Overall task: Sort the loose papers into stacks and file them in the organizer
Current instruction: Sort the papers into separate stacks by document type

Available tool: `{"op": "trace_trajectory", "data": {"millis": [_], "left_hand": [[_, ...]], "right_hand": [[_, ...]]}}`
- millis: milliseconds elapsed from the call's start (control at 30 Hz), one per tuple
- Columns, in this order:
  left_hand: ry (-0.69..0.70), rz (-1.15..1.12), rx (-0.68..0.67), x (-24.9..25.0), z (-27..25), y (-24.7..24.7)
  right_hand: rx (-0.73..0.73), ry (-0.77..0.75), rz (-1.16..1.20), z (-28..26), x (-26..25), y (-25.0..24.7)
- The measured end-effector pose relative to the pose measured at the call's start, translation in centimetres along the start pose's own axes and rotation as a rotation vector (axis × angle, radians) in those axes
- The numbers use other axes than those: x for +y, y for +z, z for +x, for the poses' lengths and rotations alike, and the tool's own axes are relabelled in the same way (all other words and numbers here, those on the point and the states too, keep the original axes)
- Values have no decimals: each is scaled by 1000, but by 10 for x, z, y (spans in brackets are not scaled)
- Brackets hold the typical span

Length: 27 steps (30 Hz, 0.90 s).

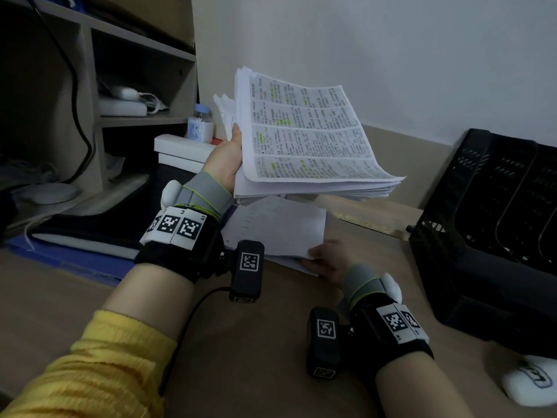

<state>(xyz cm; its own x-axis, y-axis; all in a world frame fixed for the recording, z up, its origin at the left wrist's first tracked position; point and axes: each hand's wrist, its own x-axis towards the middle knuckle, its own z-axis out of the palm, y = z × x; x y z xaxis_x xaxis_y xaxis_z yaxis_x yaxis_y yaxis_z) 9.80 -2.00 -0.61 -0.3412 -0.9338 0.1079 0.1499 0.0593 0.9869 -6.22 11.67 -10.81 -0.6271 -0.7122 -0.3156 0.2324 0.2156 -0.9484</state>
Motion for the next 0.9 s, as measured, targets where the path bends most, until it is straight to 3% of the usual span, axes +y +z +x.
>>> {"op": "trace_trajectory", "data": {"millis": [133, 567, 800, 900], "left_hand": [[-57, -96, -79, 0, 2, -5], [-49, -121, -45, 0, -1, -2], [-40, -99, -37, -3, 3, -3], [-48, -97, -34, -5, 2, -3]], "right_hand": [[-1, -78, 138, 2, -3, -7], [-2, -114, 270, -11, -6, 3], [-1, 2, 26, -12, -2, 10], [17, -5, 31, -11, -3, 8]]}}
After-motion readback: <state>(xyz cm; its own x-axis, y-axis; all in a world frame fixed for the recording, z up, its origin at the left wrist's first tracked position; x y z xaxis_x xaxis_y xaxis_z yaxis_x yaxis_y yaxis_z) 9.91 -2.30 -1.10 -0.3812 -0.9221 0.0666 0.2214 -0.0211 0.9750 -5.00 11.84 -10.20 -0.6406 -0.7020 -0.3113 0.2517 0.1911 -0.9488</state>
